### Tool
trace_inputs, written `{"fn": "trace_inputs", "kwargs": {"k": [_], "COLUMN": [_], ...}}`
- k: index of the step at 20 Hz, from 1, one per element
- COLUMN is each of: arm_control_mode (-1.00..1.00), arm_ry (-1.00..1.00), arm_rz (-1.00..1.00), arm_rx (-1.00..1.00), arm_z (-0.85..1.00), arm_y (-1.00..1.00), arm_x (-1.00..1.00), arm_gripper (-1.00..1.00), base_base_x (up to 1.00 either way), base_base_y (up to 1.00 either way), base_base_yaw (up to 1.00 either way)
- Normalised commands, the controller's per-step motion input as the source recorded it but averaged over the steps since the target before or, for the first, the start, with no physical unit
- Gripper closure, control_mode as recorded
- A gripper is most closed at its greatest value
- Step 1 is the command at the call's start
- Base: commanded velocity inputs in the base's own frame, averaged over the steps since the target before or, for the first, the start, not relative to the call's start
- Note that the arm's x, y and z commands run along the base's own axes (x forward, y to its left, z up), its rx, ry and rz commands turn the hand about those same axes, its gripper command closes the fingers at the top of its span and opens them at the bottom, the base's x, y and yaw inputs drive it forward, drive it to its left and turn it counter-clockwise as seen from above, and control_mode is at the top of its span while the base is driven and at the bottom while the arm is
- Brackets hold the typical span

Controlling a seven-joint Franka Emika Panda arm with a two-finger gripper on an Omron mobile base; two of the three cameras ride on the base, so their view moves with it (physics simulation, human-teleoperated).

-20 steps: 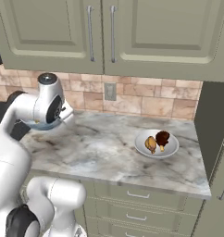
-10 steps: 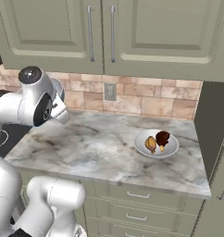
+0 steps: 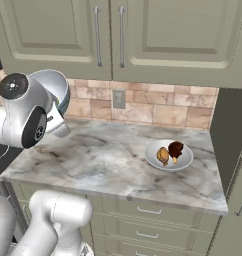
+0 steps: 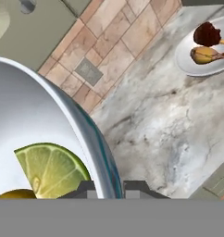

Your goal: Place the bowl with the lemon and lemon wedge on the second highest shelf of the fridge. Place the bowl with the chicken drumstick and steak on the top shelf of the fridge.

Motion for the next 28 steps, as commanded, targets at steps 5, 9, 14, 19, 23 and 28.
{"fn": "trace_inputs", "kwargs": {"k": [5, 9, 14, 19, 23, 28], "arm_control_mode": [-1.00, -1.00, -1.00, 1.00, 1.00, 1.00], "arm_ry": [0.07, 0.16, 0.00, 0.00, 0.00, 0.00], "arm_rz": [-0.10, -0.01, 0.00, 0.00, 0.00, 0.00], "arm_rx": [0.06, 0.14, 0.01, 0.00, 0.00, 0.00], "arm_z": [0.19, 0.21, 0.00, 0.00, 0.00, 0.00], "arm_y": [-0.25, -0.21, 0.00, 0.00, 0.00, 0.00], "arm_x": [-0.72, -0.15, 0.00, 0.00, 0.00, 0.00], "arm_gripper": [1.00, 1.00, 1.00, 1.00, 1.00, 1.00], "base_base_x": [0.00, 0.00, 0.00, -0.04, -0.33, -0.44], "base_base_y": [0.00, 0.00, 0.00, 0.00, 0.00, -0.01], "base_base_yaw": [0.00, 0.00, 0.00, 0.00, 0.00, -0.09]}}
